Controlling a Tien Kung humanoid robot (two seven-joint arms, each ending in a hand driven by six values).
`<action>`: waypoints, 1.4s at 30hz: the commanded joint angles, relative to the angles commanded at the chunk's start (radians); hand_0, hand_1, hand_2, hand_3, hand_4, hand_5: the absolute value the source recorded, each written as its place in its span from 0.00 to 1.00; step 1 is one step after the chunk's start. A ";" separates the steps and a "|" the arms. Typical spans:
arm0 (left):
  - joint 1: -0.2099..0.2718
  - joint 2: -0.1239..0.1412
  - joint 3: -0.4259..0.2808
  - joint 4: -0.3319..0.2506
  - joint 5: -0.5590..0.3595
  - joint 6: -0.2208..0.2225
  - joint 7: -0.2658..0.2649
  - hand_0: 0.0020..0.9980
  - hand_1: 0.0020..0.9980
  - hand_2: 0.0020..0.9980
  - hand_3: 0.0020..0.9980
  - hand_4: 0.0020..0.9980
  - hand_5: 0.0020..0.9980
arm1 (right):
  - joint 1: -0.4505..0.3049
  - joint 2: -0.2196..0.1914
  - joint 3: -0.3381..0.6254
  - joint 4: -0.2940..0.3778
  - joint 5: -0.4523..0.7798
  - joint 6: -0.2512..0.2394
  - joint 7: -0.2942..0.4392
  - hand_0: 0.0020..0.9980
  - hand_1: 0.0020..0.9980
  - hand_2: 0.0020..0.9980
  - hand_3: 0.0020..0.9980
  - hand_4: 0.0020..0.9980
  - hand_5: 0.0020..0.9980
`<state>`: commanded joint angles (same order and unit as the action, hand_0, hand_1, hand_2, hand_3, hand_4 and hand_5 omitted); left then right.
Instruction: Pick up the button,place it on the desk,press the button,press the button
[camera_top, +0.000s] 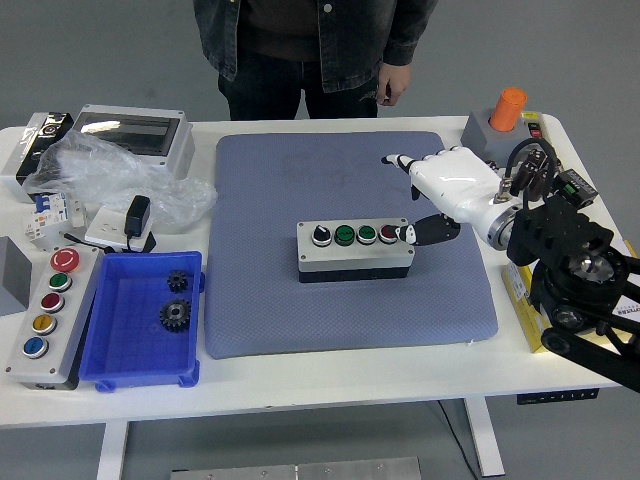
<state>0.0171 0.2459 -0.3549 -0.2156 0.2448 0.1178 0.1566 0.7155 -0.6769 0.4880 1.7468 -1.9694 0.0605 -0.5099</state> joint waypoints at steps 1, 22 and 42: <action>0.000 0.000 0.000 0.000 0.000 0.000 0.000 0.67 0.71 0.63 0.63 0.57 0.37 | 0.003 0.001 -0.009 -0.003 0.004 0.008 -0.004 0.41 0.32 0.22 0.88 0.38 0.00; -0.003 -0.001 0.004 0.000 -0.001 0.008 -0.004 0.68 0.71 0.63 0.63 0.57 0.38 | 0.065 0.047 -0.183 -0.038 0.043 0.039 -0.019 0.41 0.28 0.20 0.87 0.33 0.00; -0.004 0.003 0.001 0.000 -0.002 0.020 -0.009 0.68 0.71 0.63 0.63 0.57 0.38 | 0.084 0.081 -0.248 -0.084 0.058 0.027 -0.010 0.40 0.27 0.20 0.86 0.32 0.00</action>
<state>0.0133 0.2490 -0.3535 -0.2158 0.2427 0.1379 0.1476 0.7999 -0.5963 0.2397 1.6630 -1.9111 0.0876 -0.5203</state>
